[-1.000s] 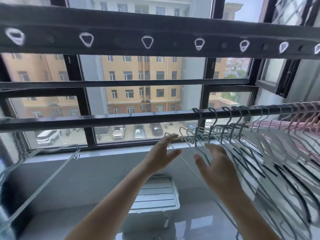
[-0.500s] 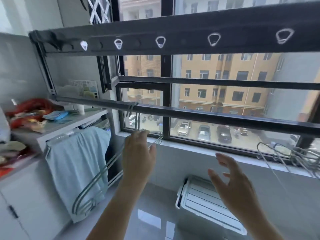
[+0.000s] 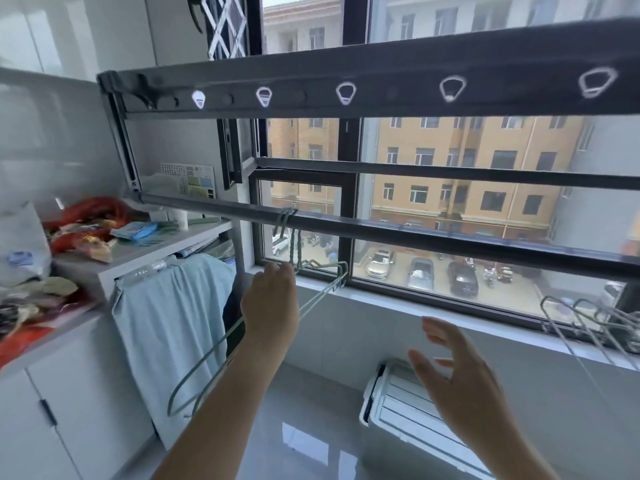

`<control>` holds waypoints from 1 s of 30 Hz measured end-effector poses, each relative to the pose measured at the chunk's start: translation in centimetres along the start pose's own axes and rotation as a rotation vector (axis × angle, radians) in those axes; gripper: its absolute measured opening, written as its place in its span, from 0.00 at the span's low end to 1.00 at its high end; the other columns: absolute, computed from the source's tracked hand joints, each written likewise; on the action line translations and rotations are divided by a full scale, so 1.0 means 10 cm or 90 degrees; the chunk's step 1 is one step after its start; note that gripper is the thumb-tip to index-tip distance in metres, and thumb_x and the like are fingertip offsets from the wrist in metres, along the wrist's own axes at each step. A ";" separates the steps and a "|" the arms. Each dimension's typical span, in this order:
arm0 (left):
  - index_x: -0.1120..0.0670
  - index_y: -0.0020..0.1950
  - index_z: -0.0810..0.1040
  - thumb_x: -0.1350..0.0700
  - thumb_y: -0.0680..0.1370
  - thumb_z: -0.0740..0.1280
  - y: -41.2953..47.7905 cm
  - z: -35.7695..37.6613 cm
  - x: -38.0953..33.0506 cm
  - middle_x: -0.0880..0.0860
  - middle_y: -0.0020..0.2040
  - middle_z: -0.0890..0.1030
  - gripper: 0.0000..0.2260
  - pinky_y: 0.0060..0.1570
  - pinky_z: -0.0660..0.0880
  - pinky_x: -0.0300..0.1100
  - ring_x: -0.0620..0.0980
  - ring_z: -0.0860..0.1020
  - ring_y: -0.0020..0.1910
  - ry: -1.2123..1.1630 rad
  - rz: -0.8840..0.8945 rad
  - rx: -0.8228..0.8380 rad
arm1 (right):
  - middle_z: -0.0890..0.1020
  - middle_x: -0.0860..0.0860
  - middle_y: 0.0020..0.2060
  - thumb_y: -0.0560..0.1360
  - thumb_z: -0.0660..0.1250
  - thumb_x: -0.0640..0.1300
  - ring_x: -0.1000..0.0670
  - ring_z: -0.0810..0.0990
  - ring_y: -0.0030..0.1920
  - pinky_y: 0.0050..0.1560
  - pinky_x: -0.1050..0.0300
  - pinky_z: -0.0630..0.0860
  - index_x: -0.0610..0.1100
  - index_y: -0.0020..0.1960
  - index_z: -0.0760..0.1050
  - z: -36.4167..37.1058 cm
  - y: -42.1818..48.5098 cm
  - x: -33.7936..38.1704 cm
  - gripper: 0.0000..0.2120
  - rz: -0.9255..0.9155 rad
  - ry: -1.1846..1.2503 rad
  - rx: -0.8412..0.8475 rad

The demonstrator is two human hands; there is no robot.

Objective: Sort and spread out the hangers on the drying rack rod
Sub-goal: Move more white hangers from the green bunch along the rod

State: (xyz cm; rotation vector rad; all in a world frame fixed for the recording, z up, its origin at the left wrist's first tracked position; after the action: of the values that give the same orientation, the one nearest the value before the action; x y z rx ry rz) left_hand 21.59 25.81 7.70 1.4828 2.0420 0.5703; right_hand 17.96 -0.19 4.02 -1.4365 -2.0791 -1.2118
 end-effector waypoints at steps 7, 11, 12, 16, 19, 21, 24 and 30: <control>0.56 0.51 0.72 0.63 0.76 0.60 0.05 0.18 -0.06 0.54 0.45 0.79 0.05 0.31 0.70 0.44 0.58 0.80 0.39 -0.061 -0.003 0.011 | 0.74 0.59 0.55 0.72 0.68 0.49 0.60 0.74 0.53 0.51 0.66 0.69 0.53 0.63 0.68 -0.13 -0.07 -0.17 0.21 -0.003 -0.006 -0.024; 0.56 0.48 0.74 0.64 0.74 0.63 0.15 0.12 -0.23 0.55 0.41 0.79 0.05 0.28 0.66 0.42 0.60 0.79 0.34 -0.099 0.021 -0.048 | 0.74 0.59 0.55 0.72 0.67 0.50 0.60 0.74 0.54 0.51 0.66 0.69 0.52 0.64 0.68 -0.15 -0.08 -0.24 0.21 0.003 -0.014 -0.026; 0.56 0.48 0.74 0.64 0.74 0.63 0.19 0.08 -0.29 0.55 0.40 0.79 0.05 0.28 0.65 0.41 0.59 0.79 0.33 -0.099 0.029 -0.064 | 0.74 0.59 0.55 0.72 0.67 0.50 0.60 0.74 0.54 0.51 0.67 0.69 0.52 0.64 0.68 -0.15 -0.08 -0.25 0.21 0.004 -0.013 -0.025; 0.56 0.48 0.74 0.63 0.76 0.63 0.39 0.04 -0.53 0.53 0.40 0.79 0.04 0.28 0.69 0.40 0.55 0.80 0.36 -0.097 0.067 -0.063 | 0.75 0.58 0.53 0.72 0.68 0.49 0.59 0.75 0.53 0.47 0.71 0.68 0.53 0.63 0.69 -0.19 -0.09 -0.26 0.20 -0.004 -0.010 -0.031; 0.55 0.49 0.74 0.62 0.76 0.61 0.41 0.12 -0.72 0.52 0.42 0.79 0.04 0.32 0.73 0.44 0.56 0.79 0.37 -0.117 0.102 -0.043 | 0.75 0.59 0.53 0.72 0.68 0.49 0.58 0.76 0.53 0.47 0.70 0.68 0.53 0.63 0.69 -0.23 -0.09 -0.30 0.20 0.007 0.000 -0.038; 0.54 0.45 0.74 0.62 0.76 0.62 0.33 0.22 -0.83 0.51 0.40 0.78 0.04 0.29 0.69 0.41 0.54 0.77 0.33 -0.131 0.125 -0.025 | 0.75 0.59 0.53 0.72 0.68 0.48 0.59 0.75 0.54 0.48 0.70 0.69 0.53 0.63 0.70 -0.25 -0.09 -0.36 0.20 0.023 0.005 -0.042; 0.54 0.40 0.73 0.64 0.74 0.62 0.13 0.44 -0.97 0.51 0.35 0.77 0.06 0.26 0.64 0.39 0.52 0.74 0.29 -0.126 0.158 -0.001 | 0.76 0.57 0.55 0.72 0.68 0.47 0.59 0.75 0.56 0.52 0.64 0.74 0.49 0.63 0.70 -0.28 -0.08 -0.52 0.20 0.047 0.005 -0.043; 0.50 0.38 0.76 0.57 0.74 0.67 -0.27 0.66 -1.27 0.46 0.34 0.79 0.05 0.23 0.65 0.37 0.49 0.75 0.26 -0.213 0.263 0.030 | 0.77 0.53 0.57 0.72 0.69 0.48 0.53 0.76 0.57 0.57 0.50 0.76 0.48 0.64 0.70 -0.34 -0.08 -0.96 0.22 0.130 -0.003 -0.048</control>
State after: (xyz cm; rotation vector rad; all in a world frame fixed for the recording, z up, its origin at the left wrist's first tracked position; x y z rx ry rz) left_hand 27.02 13.03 3.33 1.9013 1.5129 0.3958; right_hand 20.80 -8.70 -0.80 -1.6422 -1.8538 -1.2164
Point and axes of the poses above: each hand's wrist, its own y-axis towards the middle knuckle, its own z-axis out of the palm, x = y × z, the point moved 9 cm from there along y, towards the middle knuckle
